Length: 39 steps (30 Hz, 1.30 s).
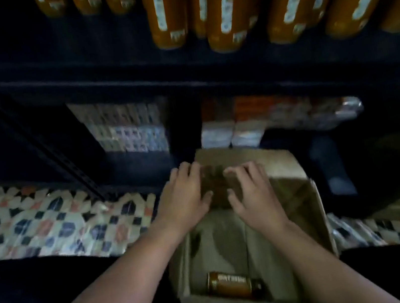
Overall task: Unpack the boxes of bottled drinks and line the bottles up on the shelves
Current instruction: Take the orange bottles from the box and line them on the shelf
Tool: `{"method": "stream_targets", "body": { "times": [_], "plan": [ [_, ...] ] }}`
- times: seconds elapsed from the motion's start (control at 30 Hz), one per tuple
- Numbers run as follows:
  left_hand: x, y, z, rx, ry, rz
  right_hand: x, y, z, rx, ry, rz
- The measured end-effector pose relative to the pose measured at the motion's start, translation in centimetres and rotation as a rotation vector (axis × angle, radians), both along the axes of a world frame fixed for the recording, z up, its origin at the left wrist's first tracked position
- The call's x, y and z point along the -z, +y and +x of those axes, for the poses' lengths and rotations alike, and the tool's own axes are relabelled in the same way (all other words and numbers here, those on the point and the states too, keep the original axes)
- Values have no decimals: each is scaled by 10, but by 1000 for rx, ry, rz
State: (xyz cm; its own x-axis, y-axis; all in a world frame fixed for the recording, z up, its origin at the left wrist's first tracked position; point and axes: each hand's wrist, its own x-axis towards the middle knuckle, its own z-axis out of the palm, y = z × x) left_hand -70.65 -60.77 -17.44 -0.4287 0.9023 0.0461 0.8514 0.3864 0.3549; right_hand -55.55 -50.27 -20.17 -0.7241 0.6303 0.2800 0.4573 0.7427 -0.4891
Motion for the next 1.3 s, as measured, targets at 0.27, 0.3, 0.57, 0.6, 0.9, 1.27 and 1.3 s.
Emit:
{"method": "stream_targets", "body": {
  "times": [0.27,0.3,0.57,0.6,0.9,1.27,1.3],
  "plan": [
    [84,-20,31,-214,-210,-270,119,-42,45,-131,-808,-683],
    [89,-21,34,-231,-156,-242,129,-49,56,-80,-837,-812],
    [97,-17,34,-210,-64,-184,185,-49,64,-225,-1132,-898],
    [97,-16,35,-214,-62,-188,189,-45,65,-255,-1111,-915],
    [94,-16,35,-204,-116,-176,145,-43,71,20,-714,-1263],
    [98,-17,34,-242,-85,-169,165,-71,-14,385,-172,-1224],
    [96,-16,36,-241,-103,-162,164,-74,-16,364,-186,-1281]
  ]
}}
